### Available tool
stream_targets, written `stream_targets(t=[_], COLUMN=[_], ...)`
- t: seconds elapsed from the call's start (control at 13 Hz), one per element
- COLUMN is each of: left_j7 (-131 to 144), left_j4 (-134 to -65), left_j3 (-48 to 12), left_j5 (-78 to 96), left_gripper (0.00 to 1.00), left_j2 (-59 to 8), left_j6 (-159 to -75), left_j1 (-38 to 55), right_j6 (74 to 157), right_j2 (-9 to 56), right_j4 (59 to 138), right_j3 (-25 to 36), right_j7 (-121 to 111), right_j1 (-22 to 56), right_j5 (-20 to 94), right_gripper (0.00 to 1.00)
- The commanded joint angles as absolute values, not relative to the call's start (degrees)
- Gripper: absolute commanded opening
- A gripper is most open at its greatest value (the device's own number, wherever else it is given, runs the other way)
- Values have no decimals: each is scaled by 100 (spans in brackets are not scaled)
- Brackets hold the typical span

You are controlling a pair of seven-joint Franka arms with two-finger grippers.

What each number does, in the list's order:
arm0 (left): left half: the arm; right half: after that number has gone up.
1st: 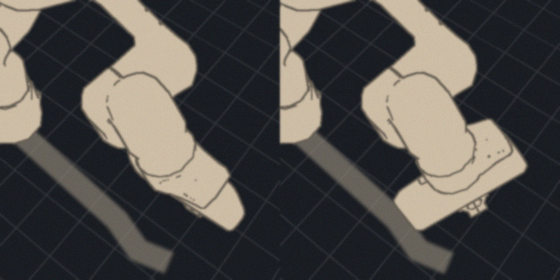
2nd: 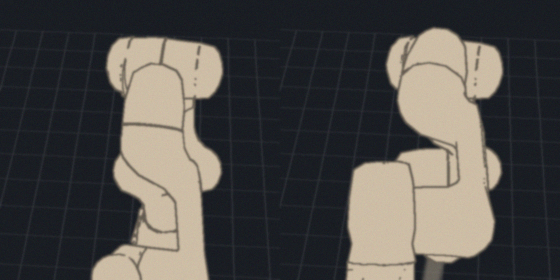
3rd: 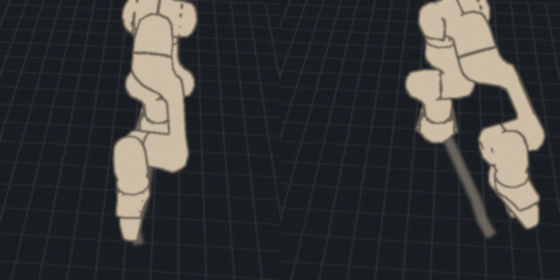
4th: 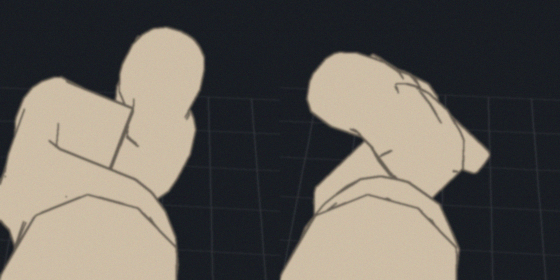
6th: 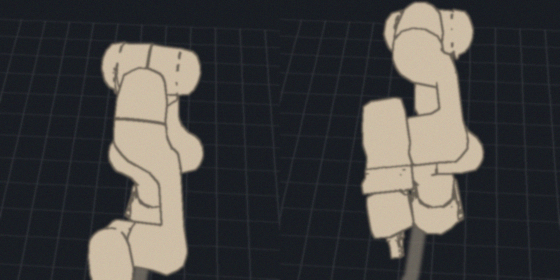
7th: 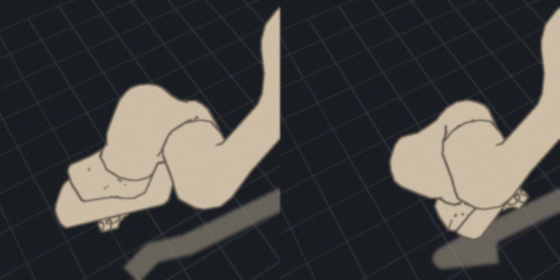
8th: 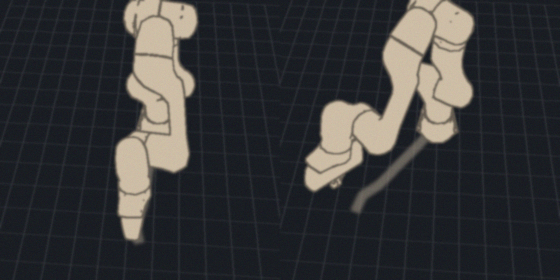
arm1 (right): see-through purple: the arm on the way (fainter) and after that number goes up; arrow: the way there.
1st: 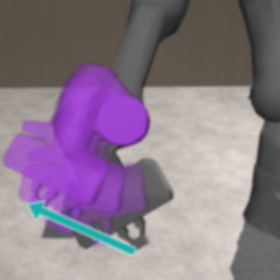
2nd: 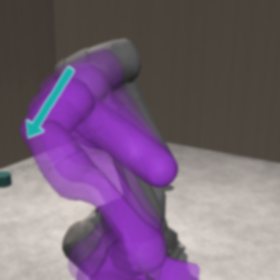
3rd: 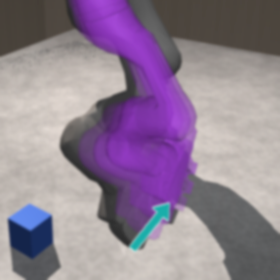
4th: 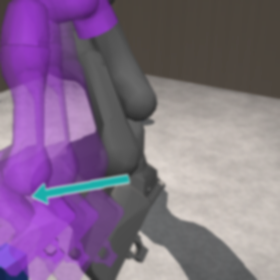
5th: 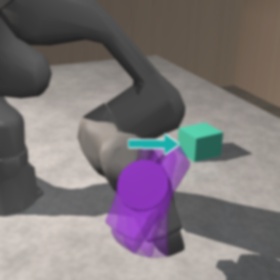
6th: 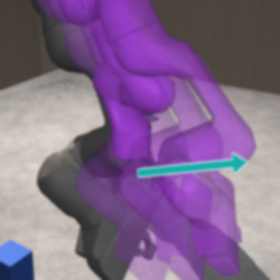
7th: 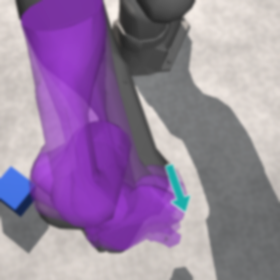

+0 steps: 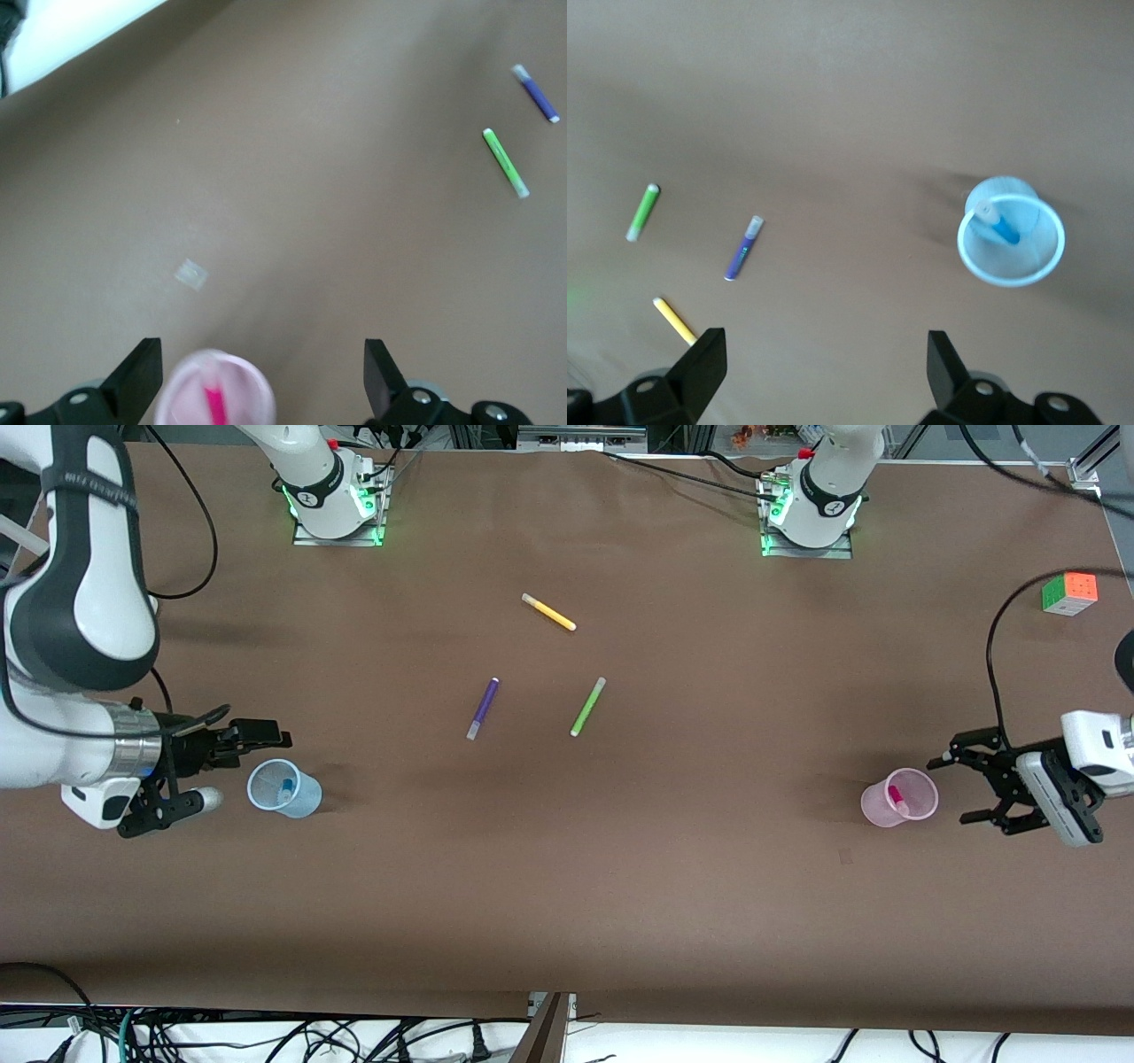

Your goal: Place pink and blue markers in matching cups

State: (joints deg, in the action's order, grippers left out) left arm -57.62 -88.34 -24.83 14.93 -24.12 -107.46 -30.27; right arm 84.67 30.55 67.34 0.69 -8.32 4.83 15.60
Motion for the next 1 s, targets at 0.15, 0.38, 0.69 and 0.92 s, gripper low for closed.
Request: stream_targets(t=[0.15, 0.38, 0.69, 0.92], left_j7=[-2442, -753, 325, 308], left_j4=[-9026, -8887, -8868, -8859], left_j3=[-2391, -2399, -2495, -2601], left_j5=[29, -218, -342, -492], left_gripper=[100, 100, 100, 100], left_j2=[-1065, -809, -659, -650], left_j6=[-9977, -9204, -8587, -8552], left_j1=[-2067, -1715, -1389, -1380], right_j6=[7964, 7744, 8302, 9026], right_j2=[2997, 2839, 1911, 1012], right_j4=[6407, 6337, 7203, 8418], right_j3=[105, 158, -191, -316], right_j7=[-483, -492, -571, -571], right_j1=[466, 396, 396, 220], right_j5=[907, 809, -666, -659], right_gripper=[100, 100, 100, 100])
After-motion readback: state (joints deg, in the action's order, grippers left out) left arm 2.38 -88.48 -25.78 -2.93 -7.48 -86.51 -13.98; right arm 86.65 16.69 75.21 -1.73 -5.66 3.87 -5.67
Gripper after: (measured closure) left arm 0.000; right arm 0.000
